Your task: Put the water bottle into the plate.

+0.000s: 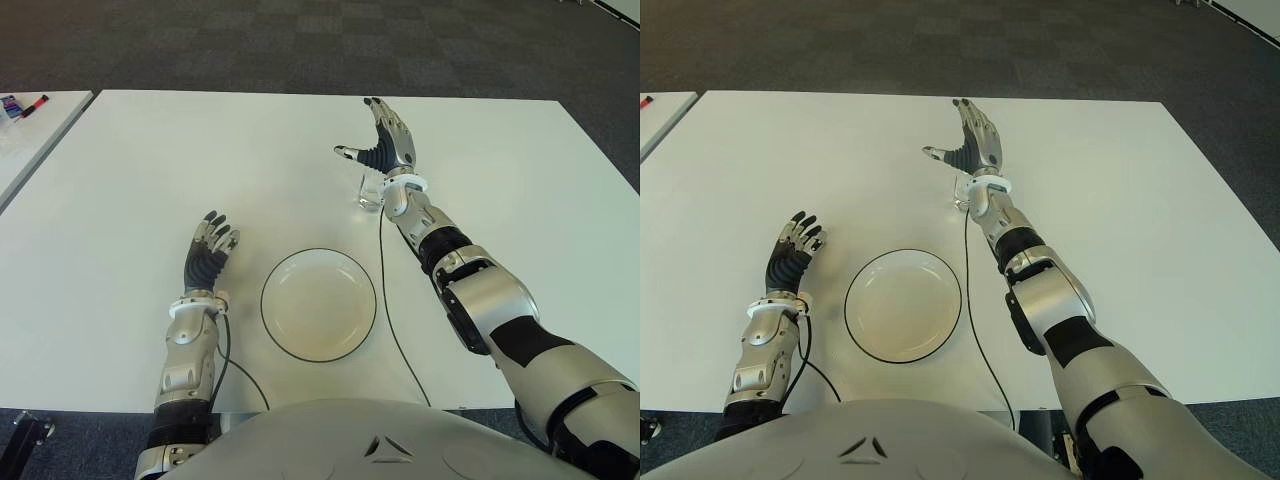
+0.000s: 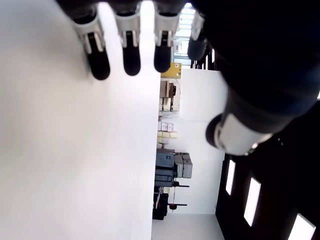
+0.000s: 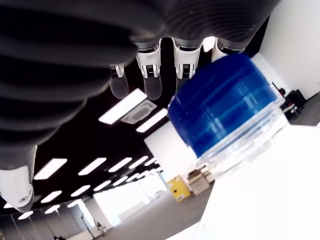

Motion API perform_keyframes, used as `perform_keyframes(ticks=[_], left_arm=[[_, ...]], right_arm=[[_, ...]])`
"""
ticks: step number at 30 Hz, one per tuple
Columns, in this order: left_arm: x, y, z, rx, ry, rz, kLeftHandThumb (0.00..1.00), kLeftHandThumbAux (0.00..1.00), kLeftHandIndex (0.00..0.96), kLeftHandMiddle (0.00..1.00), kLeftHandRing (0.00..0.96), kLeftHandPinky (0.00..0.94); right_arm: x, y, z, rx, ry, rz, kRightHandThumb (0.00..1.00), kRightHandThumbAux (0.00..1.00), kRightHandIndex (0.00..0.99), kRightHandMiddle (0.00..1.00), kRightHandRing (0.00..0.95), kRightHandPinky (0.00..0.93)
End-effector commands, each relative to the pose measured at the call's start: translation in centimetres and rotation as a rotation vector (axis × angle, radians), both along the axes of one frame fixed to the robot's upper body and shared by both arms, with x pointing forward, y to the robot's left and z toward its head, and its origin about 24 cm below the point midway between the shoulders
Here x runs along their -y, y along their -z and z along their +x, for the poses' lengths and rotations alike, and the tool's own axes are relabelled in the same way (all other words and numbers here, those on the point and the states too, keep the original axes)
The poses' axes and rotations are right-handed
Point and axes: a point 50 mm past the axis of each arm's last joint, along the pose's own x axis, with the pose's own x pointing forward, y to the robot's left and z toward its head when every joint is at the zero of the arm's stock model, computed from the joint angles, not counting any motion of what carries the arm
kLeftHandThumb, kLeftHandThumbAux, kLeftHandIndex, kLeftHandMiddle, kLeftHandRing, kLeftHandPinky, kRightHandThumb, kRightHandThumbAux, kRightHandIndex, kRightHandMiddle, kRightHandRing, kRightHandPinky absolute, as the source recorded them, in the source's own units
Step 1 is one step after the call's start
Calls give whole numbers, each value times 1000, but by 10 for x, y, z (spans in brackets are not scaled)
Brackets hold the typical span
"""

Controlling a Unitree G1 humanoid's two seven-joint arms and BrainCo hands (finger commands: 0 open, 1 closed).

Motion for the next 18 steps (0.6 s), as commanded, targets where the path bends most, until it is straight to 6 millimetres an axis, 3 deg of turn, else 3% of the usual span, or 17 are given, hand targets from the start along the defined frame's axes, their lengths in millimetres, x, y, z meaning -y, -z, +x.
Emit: perform_keyframes(ticks=[1,8,18], left_arm=[[2,4,1,-18,-2,-2,390,687,99,123,126,178],[2,4,2,-12,2,4,383,693,111,132,140,198],[1,5,1,-16,-7,17,385,710,115,135,140,196]], right_arm=[[2,5,-2,-22,18,20,281,532,57,71,79,125],[4,3,-2,-17,31,61,287,534,53,64,72,124],[10,2,-2,-43,79,166,259,511,50,94,123,210]])
